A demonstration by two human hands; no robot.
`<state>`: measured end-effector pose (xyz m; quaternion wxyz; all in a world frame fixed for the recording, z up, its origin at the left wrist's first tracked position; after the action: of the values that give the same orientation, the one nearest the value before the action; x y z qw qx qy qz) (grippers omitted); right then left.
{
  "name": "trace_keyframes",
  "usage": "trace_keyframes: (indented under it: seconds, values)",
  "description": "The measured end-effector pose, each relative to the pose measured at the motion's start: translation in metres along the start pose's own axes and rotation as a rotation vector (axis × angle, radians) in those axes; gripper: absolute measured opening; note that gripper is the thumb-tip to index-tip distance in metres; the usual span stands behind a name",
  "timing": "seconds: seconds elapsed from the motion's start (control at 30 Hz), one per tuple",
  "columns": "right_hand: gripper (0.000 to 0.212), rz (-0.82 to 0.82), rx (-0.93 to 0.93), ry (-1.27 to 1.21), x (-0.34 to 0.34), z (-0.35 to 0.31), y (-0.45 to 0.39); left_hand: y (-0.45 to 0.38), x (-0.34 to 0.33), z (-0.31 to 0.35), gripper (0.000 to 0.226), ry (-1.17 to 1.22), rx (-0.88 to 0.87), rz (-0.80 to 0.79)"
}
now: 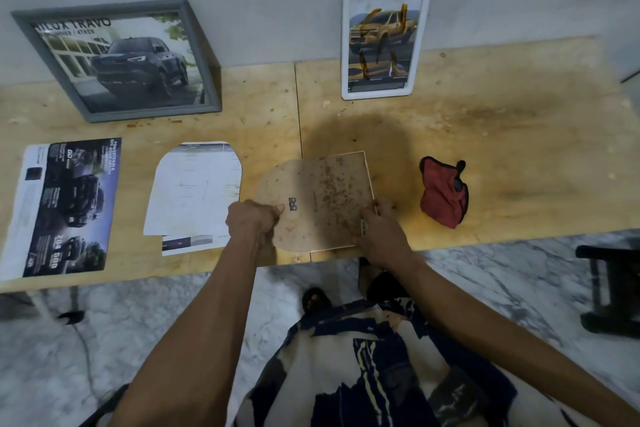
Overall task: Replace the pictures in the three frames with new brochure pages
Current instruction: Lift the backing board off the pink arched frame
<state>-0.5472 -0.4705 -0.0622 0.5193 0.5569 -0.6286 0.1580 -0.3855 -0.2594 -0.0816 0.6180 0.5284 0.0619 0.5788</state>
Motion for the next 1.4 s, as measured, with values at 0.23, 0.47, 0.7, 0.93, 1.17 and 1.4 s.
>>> trace_keyframes:
  seconds: [0.23, 0.47, 0.7, 0.93, 1.17, 1.4]
  values:
    - [0.063, 0.012, -0.057, -0.07, 0.003, 0.002, -0.002, -0.015, 0.008, -0.009, 0.075, 0.044, -0.002, 0.0]
    - [0.072, 0.044, 0.007, -0.003, -0.001, 0.003, 0.001, -0.017, 0.022, -0.016, 0.075, 0.131, 0.016, -0.047]
    - [0.069, -0.035, 0.023, 0.109, 0.006, -0.002, 0.002, -0.014, 0.025, -0.017, 0.055, 0.152, -0.016, -0.057]
    - [0.061, -0.017, -0.008, 0.096, 0.002, -0.001, 0.001, 0.001, 0.027, -0.009, 0.032, 0.224, -0.031, -0.033]
    - [0.061, 0.062, 0.238, 0.343, 0.005, -0.003, 0.002, -0.006, 0.035, -0.021, 0.057, 0.296, -0.051, -0.021]
    - [0.068, -0.045, 0.14, 0.386, -0.007, 0.007, 0.0, 0.017, 0.053, -0.01, 0.044, 0.506, -0.084, -0.057]
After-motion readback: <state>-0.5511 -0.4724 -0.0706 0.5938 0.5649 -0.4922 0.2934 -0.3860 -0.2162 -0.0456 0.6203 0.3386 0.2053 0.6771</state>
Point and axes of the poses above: each hand's wrist, its own y-axis away from the middle knuckle, its own x-axis out of the back of the hand, z = x × y, the point moved 2 cm from there along -y, towards the middle knuckle, and after that the axes turned 5 degrees about y, right-handed, at the moved point
